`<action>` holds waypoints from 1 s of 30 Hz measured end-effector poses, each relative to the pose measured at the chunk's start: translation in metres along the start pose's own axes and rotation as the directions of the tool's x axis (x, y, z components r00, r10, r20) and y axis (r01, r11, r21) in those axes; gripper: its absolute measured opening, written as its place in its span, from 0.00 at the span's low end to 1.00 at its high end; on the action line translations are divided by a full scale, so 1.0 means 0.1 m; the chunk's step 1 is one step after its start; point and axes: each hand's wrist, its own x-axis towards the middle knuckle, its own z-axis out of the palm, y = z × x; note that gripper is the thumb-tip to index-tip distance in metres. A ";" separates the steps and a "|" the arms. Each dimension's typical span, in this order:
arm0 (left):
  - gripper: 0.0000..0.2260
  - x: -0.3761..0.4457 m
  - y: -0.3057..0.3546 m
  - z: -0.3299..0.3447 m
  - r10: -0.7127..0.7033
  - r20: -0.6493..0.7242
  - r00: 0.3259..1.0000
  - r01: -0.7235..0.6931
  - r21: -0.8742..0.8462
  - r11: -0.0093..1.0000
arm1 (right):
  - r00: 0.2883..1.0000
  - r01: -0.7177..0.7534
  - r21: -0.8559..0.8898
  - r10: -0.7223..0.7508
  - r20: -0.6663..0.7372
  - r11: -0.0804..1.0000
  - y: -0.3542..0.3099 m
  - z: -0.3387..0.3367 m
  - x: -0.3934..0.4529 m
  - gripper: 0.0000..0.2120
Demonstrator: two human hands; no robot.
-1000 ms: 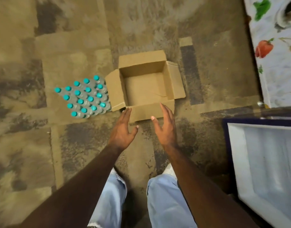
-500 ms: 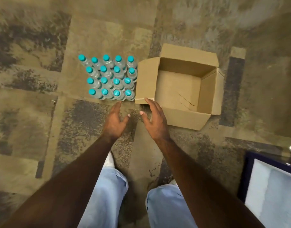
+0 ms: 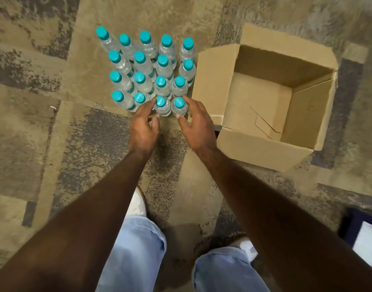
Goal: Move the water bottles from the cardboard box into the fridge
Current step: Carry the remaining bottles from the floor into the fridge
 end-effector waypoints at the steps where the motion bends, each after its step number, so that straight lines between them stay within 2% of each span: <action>1: 0.22 0.03 -0.01 0.02 0.014 -0.011 1.000 -0.014 0.007 1.000 | 1.000 -0.002 -0.018 0.002 -0.006 1.000 0.01 0.04 0.05 0.27; 9: 0.25 0.22 0.07 0.16 -0.002 -0.056 0.998 0.008 0.102 0.995 | 0.997 -0.061 -0.120 0.053 -0.063 0.991 -0.01 0.22 0.26 0.21; 15: 0.19 0.26 0.14 0.14 -0.029 -0.056 0.998 0.040 0.214 0.976 | 0.998 -0.056 -0.148 0.054 -0.019 0.987 -0.01 0.17 0.26 0.17; 17: 0.18 0.21 0.13 0.07 0.010 -0.021 1.000 -0.004 0.268 0.963 | 0.999 -0.038 -0.160 0.039 0.005 0.986 0.00 0.15 0.21 0.18; 22: 0.16 0.09 0.08 -0.21 0.227 0.170 0.959 -0.267 0.277 0.923 | 1.000 0.015 -0.164 -0.014 0.004 0.986 -0.04 0.05 0.02 0.17; 24: 0.17 0.06 0.07 -0.33 0.237 0.234 0.943 -0.285 0.195 0.939 | 1.000 0.011 -0.103 -0.013 -0.025 0.995 -0.07 -0.03 -0.07 0.16; 27: 0.17 -0.03 0.23 -0.47 0.133 0.313 0.940 -0.139 -0.002 0.990 | 0.997 -0.029 0.107 0.037 -0.070 0.994 -0.14 -0.22 -0.22 0.16; 30: 0.15 -0.15 0.46 -0.54 0.114 0.365 0.924 -0.074 -0.120 0.990 | 0.988 -0.122 0.335 0.147 -0.049 0.934 -0.23 -0.42 -0.39 0.16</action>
